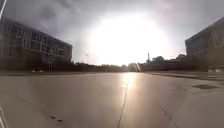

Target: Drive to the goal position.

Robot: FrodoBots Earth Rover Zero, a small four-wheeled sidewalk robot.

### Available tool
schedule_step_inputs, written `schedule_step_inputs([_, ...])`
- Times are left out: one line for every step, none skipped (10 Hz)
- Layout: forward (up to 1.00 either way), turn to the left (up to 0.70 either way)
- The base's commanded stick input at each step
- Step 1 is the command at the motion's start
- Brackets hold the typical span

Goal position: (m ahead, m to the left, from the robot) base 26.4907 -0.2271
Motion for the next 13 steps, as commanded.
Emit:
schedule_step_inputs([0.70,0.00])
schedule_step_inputs([0.70,0.00])
schedule_step_inputs([0.70,0.00])
schedule_step_inputs([0.70,0.00])
schedule_step_inputs([0.70,0.00])
schedule_step_inputs([0.70,0.00])
schedule_step_inputs([0.70,0.00])
schedule_step_inputs([0.70,0.00])
schedule_step_inputs([0.70,0.00])
schedule_step_inputs([0.70,0.00])
schedule_step_inputs([0.70,0.00])
schedule_step_inputs([0.70,0.00])
schedule_step_inputs([0.70,0.00])
